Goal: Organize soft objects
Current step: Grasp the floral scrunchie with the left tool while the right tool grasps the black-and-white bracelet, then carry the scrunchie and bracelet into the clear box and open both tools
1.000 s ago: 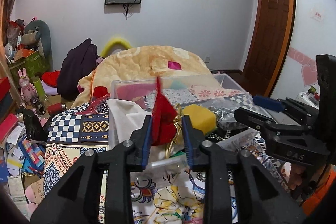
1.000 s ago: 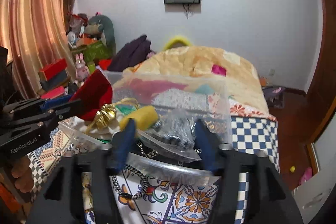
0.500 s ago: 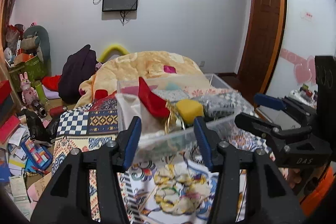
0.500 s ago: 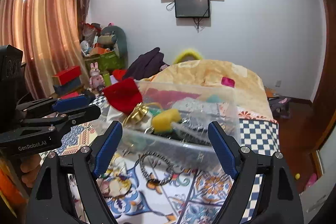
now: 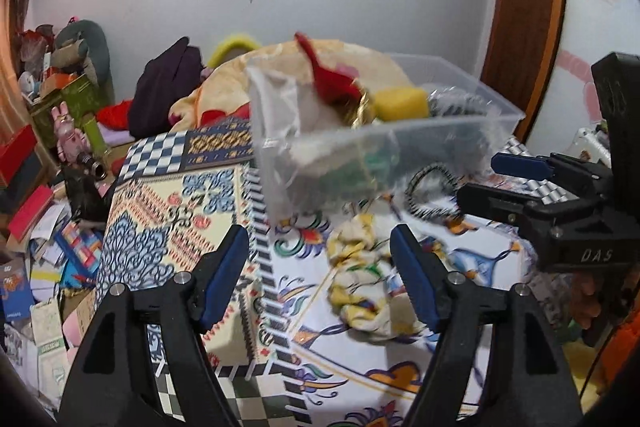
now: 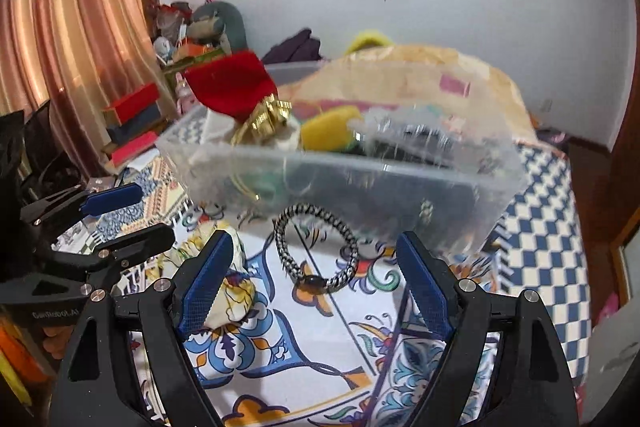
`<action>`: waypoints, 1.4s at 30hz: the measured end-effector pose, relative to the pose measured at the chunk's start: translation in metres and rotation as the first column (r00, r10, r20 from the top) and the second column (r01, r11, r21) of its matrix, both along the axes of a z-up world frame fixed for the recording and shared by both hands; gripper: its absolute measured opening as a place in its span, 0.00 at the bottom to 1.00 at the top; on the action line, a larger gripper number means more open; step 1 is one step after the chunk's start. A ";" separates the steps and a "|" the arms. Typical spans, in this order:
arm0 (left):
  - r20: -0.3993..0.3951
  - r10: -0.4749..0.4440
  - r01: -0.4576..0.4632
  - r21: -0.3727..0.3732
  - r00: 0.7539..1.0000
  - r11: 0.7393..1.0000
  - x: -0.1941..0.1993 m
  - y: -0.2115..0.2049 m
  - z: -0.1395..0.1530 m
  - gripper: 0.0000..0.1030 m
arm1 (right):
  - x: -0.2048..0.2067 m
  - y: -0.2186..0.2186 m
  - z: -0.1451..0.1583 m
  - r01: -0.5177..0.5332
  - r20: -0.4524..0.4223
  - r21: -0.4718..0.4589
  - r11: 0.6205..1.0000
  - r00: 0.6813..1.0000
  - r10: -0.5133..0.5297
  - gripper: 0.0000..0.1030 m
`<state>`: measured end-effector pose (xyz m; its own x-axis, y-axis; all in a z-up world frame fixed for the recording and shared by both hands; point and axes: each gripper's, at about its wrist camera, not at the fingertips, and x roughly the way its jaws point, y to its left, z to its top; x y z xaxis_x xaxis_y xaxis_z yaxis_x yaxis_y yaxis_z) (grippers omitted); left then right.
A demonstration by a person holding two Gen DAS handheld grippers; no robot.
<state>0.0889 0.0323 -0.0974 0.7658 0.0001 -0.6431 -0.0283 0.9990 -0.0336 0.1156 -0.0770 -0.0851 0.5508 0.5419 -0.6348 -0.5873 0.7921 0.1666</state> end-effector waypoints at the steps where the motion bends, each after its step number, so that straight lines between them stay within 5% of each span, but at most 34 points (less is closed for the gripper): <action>1: -0.010 0.000 0.000 -0.007 1.000 1.000 0.002 0.002 -0.004 0.71 | 0.002 0.001 -0.002 -0.002 -0.013 0.001 1.000 1.000 0.002 0.79; 11: -0.093 -0.053 0.045 -0.082 0.994 0.996 0.008 -0.001 -0.028 0.69 | 0.010 0.021 -0.015 -0.060 -0.103 -0.036 0.998 0.993 0.056 0.66; 19: -0.079 -0.072 0.067 -0.062 0.994 0.996 0.009 -0.012 -0.030 0.28 | 0.008 0.020 -0.017 -0.063 -0.085 -0.075 0.995 0.995 0.057 0.33; 22: -0.077 -0.080 0.075 -0.072 0.994 0.995 0.009 -0.014 -0.031 0.19 | 0.007 0.020 -0.018 -0.071 -0.082 -0.080 0.994 0.995 0.064 0.11; 42: 0.126 -0.031 0.036 -0.032 0.992 0.999 -0.024 -0.004 0.024 0.14 | -0.004 -0.009 0.021 -0.019 0.063 0.012 1.000 0.998 0.018 0.08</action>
